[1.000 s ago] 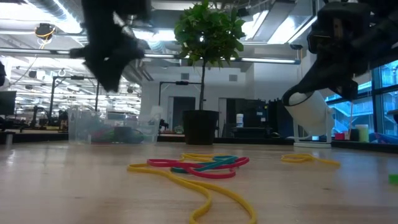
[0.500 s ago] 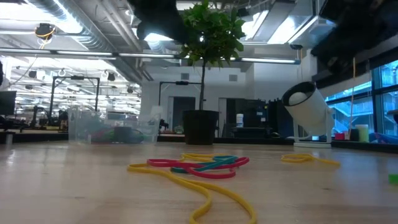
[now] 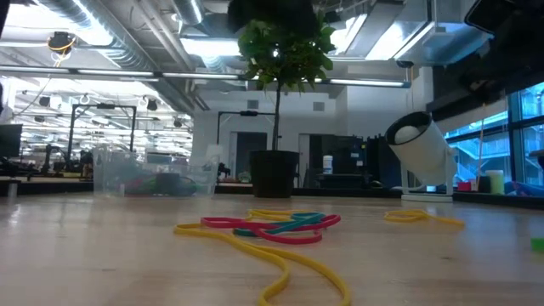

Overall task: Pick and place rubber bands into bin
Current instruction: Put the yellow rubber band into the transparent bin

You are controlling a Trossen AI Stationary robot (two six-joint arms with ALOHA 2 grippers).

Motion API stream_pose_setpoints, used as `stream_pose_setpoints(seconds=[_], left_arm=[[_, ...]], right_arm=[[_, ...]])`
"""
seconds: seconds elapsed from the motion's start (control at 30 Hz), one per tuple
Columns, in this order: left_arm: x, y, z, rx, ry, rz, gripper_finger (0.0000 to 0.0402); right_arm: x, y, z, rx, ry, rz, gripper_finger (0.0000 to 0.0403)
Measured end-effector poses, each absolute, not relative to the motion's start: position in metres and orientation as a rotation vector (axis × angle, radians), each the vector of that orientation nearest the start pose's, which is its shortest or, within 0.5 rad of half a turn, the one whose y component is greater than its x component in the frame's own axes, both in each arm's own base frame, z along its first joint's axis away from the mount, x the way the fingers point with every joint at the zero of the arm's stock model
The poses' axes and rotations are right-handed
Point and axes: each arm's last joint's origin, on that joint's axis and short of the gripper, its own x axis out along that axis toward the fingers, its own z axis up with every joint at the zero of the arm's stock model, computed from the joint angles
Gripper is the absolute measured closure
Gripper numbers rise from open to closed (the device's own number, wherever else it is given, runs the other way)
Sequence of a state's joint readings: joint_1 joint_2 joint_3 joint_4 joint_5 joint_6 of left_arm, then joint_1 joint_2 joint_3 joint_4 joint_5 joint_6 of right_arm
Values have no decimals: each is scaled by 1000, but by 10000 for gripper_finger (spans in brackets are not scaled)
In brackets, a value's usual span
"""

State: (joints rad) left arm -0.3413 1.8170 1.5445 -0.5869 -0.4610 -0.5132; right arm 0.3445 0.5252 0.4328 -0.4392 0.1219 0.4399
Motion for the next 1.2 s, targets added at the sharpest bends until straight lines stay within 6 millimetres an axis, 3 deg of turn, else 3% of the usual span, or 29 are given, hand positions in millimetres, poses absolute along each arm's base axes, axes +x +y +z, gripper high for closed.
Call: stream_pose_setpoints(seconds=[0.2,0.33,0.53,0.7,0.97,1.2], left_arm=[[392,-124,257,-263,825,388,368],[398,-118,231,-321,921,444,334],[409,-109,190,-334,1037,512,288],[410,-106,164,-307,1124,564,279],[407,-107,137,-274,1211,643,309],[409,-112,128,-296,1246,603,393]], right_arm=[[115,40,223,294,582,173,399],[115,41,223,302,600,208,399],[114,42,222,312,622,244,398],[114,42,222,316,624,252,398],[114,42,222,338,627,245,398],[114,42,222,337,626,245,398]])
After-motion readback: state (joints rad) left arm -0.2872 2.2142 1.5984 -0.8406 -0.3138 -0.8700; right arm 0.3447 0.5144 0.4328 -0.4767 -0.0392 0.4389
